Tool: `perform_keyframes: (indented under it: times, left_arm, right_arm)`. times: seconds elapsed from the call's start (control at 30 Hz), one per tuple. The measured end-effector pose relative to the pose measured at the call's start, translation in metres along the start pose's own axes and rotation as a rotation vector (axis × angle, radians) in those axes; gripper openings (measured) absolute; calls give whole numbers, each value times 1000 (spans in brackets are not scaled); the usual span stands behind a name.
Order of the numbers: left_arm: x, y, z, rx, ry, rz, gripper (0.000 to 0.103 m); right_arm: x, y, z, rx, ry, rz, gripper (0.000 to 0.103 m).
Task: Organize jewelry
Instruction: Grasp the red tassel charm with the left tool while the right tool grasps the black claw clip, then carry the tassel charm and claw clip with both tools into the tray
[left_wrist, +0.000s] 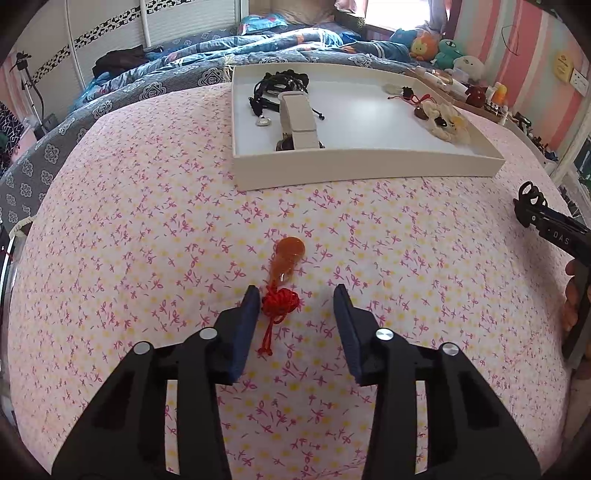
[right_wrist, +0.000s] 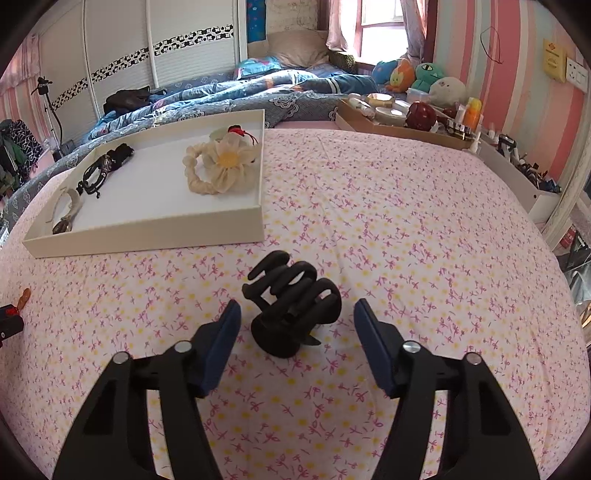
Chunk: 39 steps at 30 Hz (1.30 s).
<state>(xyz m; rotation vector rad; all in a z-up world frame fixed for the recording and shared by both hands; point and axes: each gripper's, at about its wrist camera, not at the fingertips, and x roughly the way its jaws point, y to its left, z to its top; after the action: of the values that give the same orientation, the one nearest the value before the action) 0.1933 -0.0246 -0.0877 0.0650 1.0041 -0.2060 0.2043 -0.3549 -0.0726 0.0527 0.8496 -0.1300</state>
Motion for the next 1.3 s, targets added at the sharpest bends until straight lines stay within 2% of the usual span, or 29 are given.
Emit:
perform_keyframes:
  times: [0.2, 0.27, 0.37, 0.53, 0.6, 0.73, 0.83, 1.0, 1.3]
  left_arm:
    - [1, -1, 1, 6, 8, 30, 26]
    - [0, -1, 0, 7, 11, 41, 15]
    - [-1, 1, -1, -3, 17, 27, 11]
    - [-3, -2, 0, 0, 21, 32, 8]
    - [-8, -4, 1, 4, 2, 35, 7]
    - [-23, -10, 6, 15, -46, 37, 7]
    - [-31, -12, 12, 6, -53, 24, 7]
    - [-50, -20, 32, 28, -103, 8, 7]
    - [-69, -35, 92, 43, -188, -48, 7]
  right_arm:
    - [4, 0, -1, 2, 17, 22, 45]
    - [3, 2, -1, -7, 15, 19, 44]
    - [3, 4, -1, -12, 13, 15, 44]
    - [0, 7, -1, -21, 11, 7, 42]
    - [-2, 9, 1, -24, 8, 8, 35]
    - [-7, 13, 3, -28, 2, 7, 34]
    - [-11, 13, 5, -16, 4, 28, 34]
    - [-30, 19, 18, -18, -28, 61, 34]
    - [-48, 35, 60, -41, -67, 119, 34]
